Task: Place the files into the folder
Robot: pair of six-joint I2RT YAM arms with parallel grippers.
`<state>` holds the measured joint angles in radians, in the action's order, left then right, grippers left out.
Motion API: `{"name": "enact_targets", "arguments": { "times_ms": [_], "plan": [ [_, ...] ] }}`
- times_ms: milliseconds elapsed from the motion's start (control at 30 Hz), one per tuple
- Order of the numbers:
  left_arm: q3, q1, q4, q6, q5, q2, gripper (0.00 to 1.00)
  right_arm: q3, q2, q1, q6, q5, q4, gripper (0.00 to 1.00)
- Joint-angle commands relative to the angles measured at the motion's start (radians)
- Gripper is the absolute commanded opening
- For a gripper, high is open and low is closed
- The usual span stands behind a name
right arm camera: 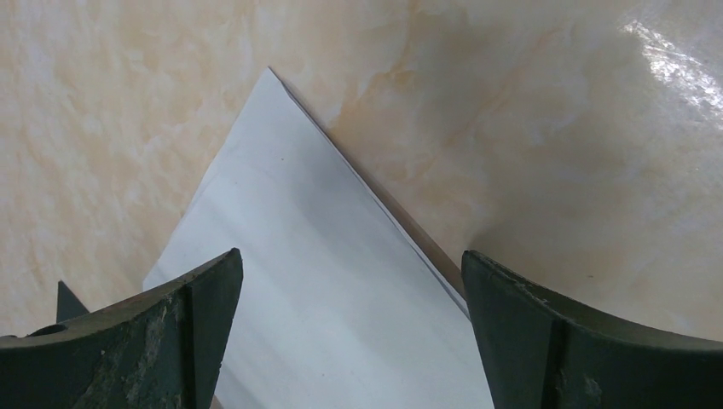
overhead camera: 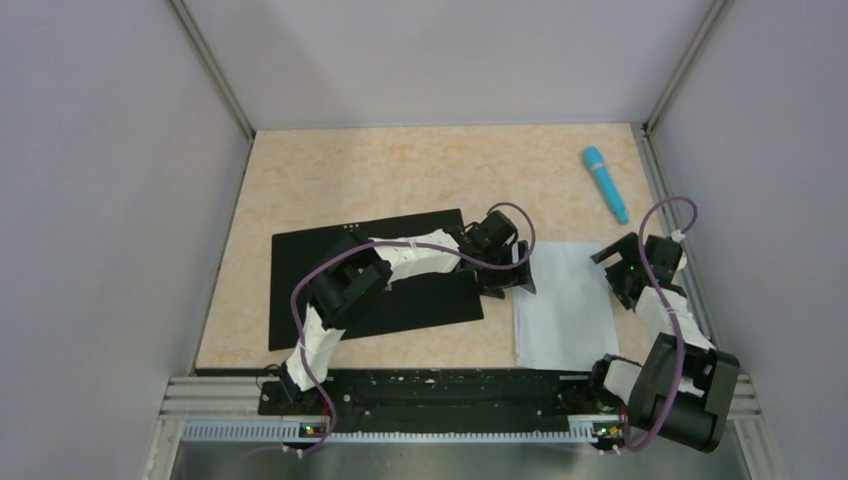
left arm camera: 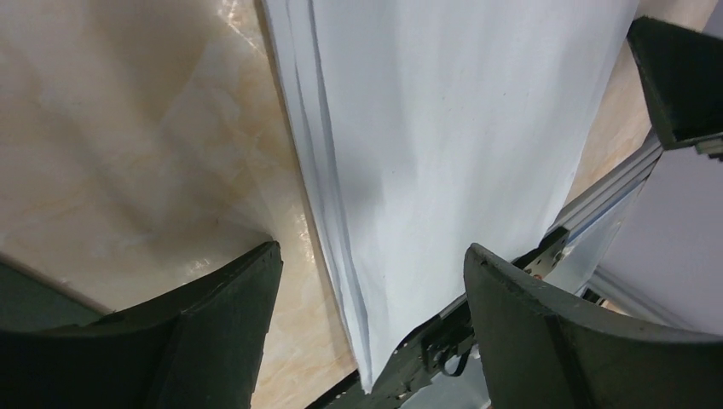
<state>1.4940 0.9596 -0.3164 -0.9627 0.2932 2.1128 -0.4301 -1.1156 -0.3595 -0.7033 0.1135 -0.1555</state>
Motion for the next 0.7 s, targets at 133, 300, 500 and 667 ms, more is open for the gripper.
{"name": "enact_targets", "arguments": {
  "times_ms": [133, 300, 500, 667],
  "plan": [
    [-0.054, 0.043, -0.141, -0.163, -0.119, 0.007, 0.85, 0.043, -0.062, 0.016, -0.013, 0.027, -0.051, 0.99],
    [-0.143, 0.075, -0.096, -0.238, -0.131, -0.039, 0.84, 0.029, -0.094, 0.016, -0.004, 0.033, -0.049, 0.99],
    [-0.221, 0.124, 0.026, -0.273, -0.067, -0.058, 0.83, 0.024, -0.082, 0.015, -0.004, 0.024, -0.063, 0.99],
    [-0.282, 0.165, 0.113, -0.322, -0.049, -0.072, 0.81, 0.016, -0.076, 0.016, -0.001, 0.013, -0.084, 0.99]
  ]
}}
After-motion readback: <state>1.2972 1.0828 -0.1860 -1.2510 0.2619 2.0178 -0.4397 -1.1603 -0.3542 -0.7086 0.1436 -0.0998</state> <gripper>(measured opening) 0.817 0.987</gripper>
